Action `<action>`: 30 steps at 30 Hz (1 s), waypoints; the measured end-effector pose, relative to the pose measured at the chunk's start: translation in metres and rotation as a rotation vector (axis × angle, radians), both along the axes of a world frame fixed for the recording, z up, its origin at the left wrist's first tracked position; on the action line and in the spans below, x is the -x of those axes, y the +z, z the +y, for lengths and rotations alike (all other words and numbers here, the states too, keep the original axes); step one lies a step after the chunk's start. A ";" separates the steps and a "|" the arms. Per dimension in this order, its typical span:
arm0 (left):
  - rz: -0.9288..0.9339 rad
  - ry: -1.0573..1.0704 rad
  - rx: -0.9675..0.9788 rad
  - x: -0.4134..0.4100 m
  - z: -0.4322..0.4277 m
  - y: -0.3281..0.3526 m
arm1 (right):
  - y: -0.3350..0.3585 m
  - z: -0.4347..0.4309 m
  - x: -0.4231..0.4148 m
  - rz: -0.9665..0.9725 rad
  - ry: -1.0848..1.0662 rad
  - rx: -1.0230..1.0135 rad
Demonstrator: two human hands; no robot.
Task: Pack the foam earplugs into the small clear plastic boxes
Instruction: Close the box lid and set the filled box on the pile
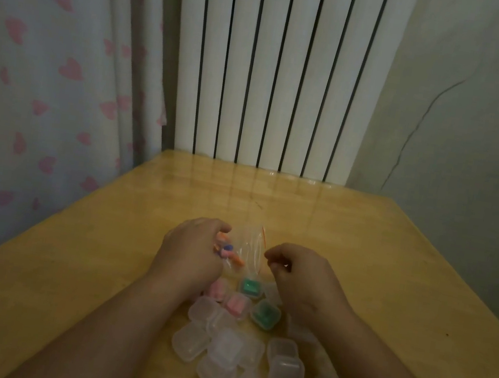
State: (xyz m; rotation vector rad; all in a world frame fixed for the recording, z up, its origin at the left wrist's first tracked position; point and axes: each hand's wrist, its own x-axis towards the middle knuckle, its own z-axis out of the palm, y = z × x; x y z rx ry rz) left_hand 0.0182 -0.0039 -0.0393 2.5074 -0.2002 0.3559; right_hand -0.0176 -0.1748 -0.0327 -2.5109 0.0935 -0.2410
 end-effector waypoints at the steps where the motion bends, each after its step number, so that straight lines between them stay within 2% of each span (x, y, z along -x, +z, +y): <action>1: 0.003 0.014 0.012 -0.001 0.001 -0.001 | 0.003 0.001 -0.003 0.020 0.018 0.023; 5: 0.060 0.048 0.270 -0.005 0.005 -0.001 | 0.012 0.010 -0.021 0.074 0.073 0.097; 7: 0.080 0.041 0.320 -0.005 0.005 -0.001 | 0.014 0.016 -0.029 0.076 0.070 0.102; 12: 0.080 -0.018 0.271 -0.010 0.008 -0.009 | 0.016 0.031 -0.042 0.085 0.091 0.116; 20: -0.015 0.045 0.186 -0.015 0.006 -0.014 | 0.009 0.037 -0.054 0.212 0.161 0.247; 25: 0.029 0.031 0.163 -0.010 0.004 -0.009 | 0.005 0.042 -0.061 0.160 0.183 0.089; 30: 0.037 0.046 0.142 -0.008 0.003 -0.008 | 0.001 0.046 -0.064 0.165 0.171 0.073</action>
